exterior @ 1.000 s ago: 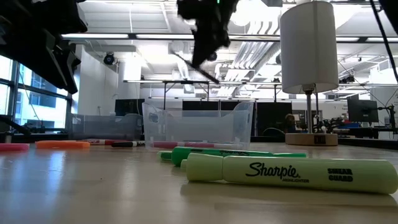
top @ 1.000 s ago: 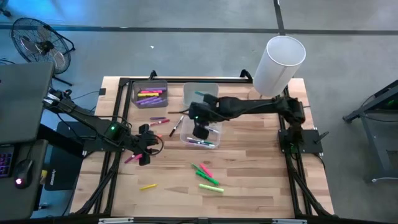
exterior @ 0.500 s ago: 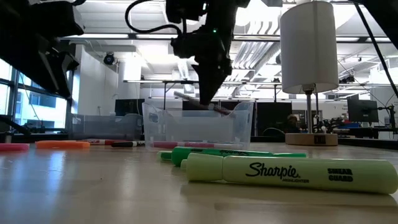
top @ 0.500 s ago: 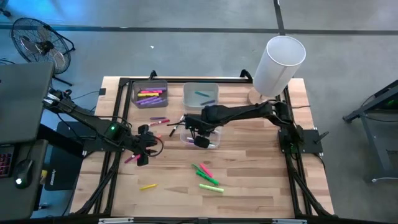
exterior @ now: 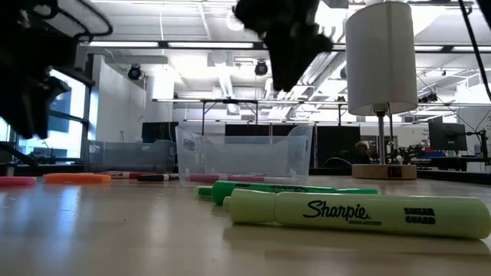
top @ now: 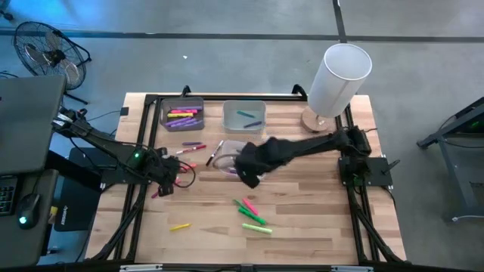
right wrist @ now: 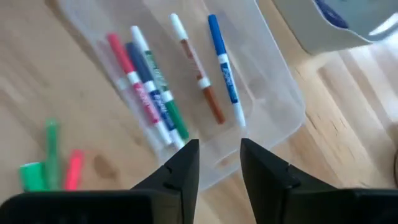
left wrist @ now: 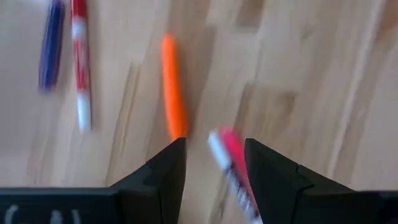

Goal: Pick & Place Markers
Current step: Put the purple marker into the white bin

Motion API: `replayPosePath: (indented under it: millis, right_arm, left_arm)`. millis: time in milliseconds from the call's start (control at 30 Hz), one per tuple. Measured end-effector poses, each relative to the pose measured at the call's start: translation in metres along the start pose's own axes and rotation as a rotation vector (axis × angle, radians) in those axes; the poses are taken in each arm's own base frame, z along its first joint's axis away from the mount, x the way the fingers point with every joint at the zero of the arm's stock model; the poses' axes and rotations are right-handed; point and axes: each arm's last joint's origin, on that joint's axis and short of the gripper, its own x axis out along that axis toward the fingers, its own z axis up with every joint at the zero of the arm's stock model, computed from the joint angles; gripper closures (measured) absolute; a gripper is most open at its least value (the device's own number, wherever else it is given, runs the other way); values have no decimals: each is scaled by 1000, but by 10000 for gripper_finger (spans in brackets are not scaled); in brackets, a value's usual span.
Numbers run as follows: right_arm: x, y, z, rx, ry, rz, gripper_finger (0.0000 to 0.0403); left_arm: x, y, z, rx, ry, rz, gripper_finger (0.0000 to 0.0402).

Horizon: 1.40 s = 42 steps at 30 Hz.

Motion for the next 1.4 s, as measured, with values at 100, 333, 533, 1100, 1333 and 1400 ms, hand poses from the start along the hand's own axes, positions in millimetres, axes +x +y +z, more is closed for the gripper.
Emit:
replayPosePath:
  millis: [100,333,533,1100,1333,1400]
  right_arm:
    - [-17,15,-21,39,-66,1,308]
    - [-39,48,-71,123,-161,-2,318]
    - [-58,70,-115,188,-267,23,320]
    - [-91,93,-204,188,-275,135,320]
    - [-92,91,-216,131,-310,109,320]
    - [-86,89,-223,107,-306,82,320]
  left_arm:
    - [2,2,-5,-74,87,20,243]
    - [14,-4,-5,-57,191,65,243]
    - [32,-12,-3,4,283,132,243]
    - [58,-28,2,-87,324,81,244]
    - [60,-28,0,-144,327,80,244]
    - [60,-28,0,-146,334,77,245]
